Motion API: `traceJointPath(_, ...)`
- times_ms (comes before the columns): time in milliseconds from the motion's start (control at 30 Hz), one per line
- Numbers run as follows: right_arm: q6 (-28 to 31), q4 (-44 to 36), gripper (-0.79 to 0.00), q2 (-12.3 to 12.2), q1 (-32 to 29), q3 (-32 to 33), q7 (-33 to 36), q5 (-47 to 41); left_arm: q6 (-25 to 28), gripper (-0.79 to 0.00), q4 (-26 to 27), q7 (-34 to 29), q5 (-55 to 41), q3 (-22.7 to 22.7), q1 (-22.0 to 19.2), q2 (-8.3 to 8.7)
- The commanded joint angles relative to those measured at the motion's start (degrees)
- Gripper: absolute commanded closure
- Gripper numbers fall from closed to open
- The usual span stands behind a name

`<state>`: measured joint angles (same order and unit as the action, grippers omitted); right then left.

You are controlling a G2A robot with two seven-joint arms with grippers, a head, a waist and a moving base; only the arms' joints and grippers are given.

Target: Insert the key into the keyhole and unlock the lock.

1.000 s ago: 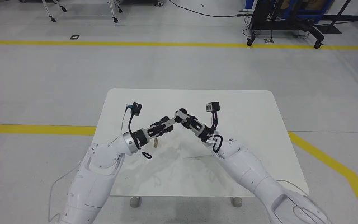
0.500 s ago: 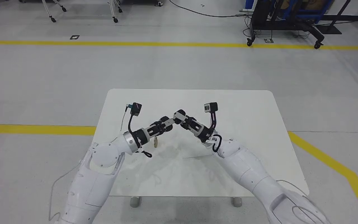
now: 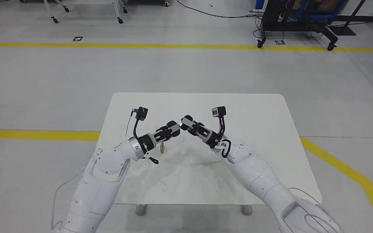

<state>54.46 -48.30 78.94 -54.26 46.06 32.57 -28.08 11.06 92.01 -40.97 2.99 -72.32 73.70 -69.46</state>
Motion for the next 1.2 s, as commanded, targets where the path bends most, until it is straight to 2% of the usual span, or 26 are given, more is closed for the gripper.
traceJointPath(0,-0.07,-0.10,0.000,-0.02,-0.14,0.29,0.29,0.09,0.02,0.000,-0.05,0.71,-0.06,-0.25,0.01,0.05)
traceJointPath(400,-1.01,-2.43,0.000,-0.57,-1.16,1.56,7.83,-1.54,-0.14,0.000,-0.06,3.37,-0.43,-0.80,0.16,0.27)
traceJointPath(1033,-3.45,-3.76,0.000,-0.81,-2.35,3.58,10.80,-2.21,0.81,0.000,0.06,3.79,-0.22,-0.46,0.05,0.63)
traceJointPath(1067,-3.55,-3.71,0.000,-0.78,-2.37,3.59,10.88,-2.17,0.89,-0.058,0.07,3.84,-0.22,-0.44,0.07,0.65)
traceJointPath(1167,-3.68,-3.64,0.000,-0.66,-2.38,3.60,10.98,-2.11,1.04,-0.025,0.10,3.89,-0.25,-0.42,0.08,0.71)
